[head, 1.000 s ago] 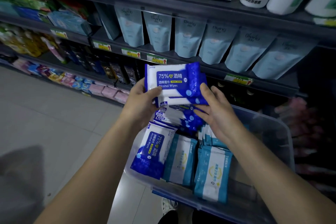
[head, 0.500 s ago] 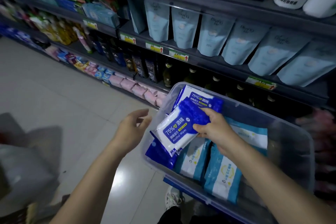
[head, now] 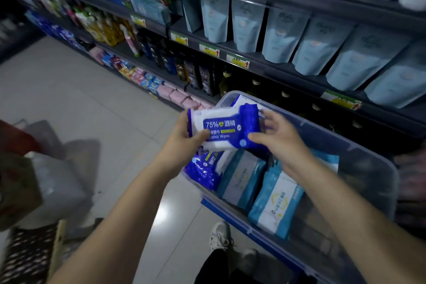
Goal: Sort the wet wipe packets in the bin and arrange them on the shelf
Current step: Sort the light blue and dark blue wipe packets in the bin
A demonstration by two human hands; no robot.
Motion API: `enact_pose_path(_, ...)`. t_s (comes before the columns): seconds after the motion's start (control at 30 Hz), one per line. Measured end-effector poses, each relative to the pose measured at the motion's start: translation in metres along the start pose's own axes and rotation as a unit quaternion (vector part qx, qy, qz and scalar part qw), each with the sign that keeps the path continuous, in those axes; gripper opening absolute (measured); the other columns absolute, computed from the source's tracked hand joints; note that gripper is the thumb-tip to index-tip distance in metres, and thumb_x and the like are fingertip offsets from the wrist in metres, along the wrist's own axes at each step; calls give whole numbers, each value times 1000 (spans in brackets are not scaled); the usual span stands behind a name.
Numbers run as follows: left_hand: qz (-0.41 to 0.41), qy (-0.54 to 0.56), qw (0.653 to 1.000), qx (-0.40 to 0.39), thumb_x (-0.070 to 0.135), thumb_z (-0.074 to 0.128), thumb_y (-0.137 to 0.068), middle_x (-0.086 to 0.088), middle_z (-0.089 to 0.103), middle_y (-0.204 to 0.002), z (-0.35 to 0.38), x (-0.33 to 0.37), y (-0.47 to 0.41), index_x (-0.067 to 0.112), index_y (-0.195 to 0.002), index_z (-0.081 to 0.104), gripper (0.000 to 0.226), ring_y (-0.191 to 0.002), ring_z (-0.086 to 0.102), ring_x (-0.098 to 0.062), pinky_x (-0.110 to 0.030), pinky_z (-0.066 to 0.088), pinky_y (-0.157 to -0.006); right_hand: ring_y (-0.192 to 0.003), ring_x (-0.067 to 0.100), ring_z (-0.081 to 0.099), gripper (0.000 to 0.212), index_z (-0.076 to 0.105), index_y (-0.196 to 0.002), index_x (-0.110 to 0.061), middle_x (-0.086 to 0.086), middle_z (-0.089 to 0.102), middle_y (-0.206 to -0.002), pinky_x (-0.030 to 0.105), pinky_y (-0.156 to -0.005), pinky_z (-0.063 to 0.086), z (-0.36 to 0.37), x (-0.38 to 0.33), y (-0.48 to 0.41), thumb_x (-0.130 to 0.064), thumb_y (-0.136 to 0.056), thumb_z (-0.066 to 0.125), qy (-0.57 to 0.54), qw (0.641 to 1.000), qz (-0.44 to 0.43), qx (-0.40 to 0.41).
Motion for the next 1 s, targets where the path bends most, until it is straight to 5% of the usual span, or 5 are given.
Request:
enact_pose_path(0.27,209,-300,928,-75,0,53,-92,-5,46,-132,2,64,4,17,-146,23,65,-121,48,-18,-39,47,-97,-127,18,44,64,33,-144,-16,7,47,-138,21,-100,29,13,-57,8,-18,-87,63,371,885,-267,-84)
enact_pose_path(0.43,228,-335,909,-100,12,61,-90,-6,52,-133,8,53,-6,18,-145,29,65,-117,53,-20,-41,49,-95,-105,15,56,41,54,-126,-14,0,60,-113,20,-86,39,19,-39,10,-5,-86,61,274,946,-173,-27)
enact_pose_path(0.57,240,-342,908,-39,28,60,-90,-6,58,-126,-6,33,-27,11,-134,49,48,-111,56,-16,-36,49,-94,-90,26,67,22,60,-94,-23,9,68,-104,46,-82,55,15,-10,10,-2,-86,62,90,995,-8,33)
enact_pose_path(0.87,74,-425,897,-97,26,59,-92,-7,47,-139,-48,-26,-64,11,-141,41,54,-111,57,-20,-29,44,-89,-91,29,67,16,61,-106,-15,10,69,-100,51,-82,54,71,33,5,-8,-93,55,-169,955,206,132)
enact_pose_path(1.0,77,-423,893,-129,27,59,-92,-7,52,-135,-52,-33,-78,8,-138,44,52,-105,58,-20,-29,45,-86,-89,25,67,19,62,-96,-23,9,67,-103,49,-80,56,103,52,-10,-8,-86,57,-50,964,161,207)
Point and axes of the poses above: each hand's wrist, its own y-axis away from the middle knuckle, its own z-axis out of the palm, x = y × z, the point moved 1 cm from there along -y, towards the middle knuckle
